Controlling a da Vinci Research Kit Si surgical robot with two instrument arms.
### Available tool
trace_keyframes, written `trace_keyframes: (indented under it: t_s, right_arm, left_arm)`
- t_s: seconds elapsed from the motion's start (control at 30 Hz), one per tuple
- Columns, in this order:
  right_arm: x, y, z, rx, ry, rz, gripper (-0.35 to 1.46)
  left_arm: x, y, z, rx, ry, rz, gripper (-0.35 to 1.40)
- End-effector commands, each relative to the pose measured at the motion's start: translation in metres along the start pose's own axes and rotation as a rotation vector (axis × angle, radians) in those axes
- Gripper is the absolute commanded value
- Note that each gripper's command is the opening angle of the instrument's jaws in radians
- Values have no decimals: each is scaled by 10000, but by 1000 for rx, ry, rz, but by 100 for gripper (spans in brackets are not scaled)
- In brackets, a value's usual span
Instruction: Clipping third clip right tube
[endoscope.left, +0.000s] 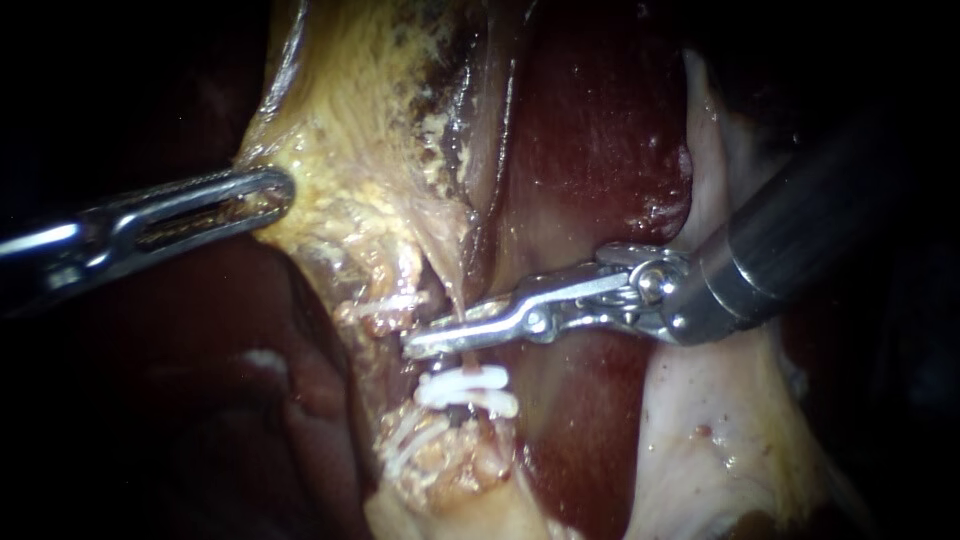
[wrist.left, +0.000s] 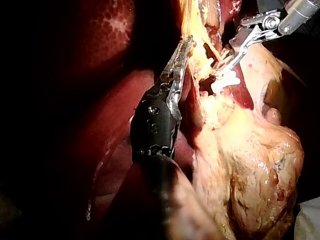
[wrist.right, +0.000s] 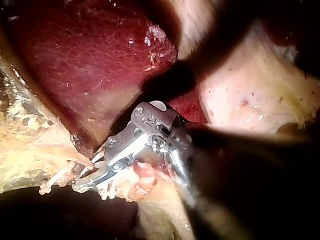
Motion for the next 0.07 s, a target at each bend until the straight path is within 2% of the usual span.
trace_keyframes:
  t_s: [0.03, 0.07]
  right_arm:
    - [0, -1, 0, -1, 0, -1, -35]
    - [0, 0, 0, -1, 0, -1, -35]
  left_arm:
    - [0, 0, 0, 0, 0, 0, -35]
    - [0, 0, 0, 0, 0, 0, -35]
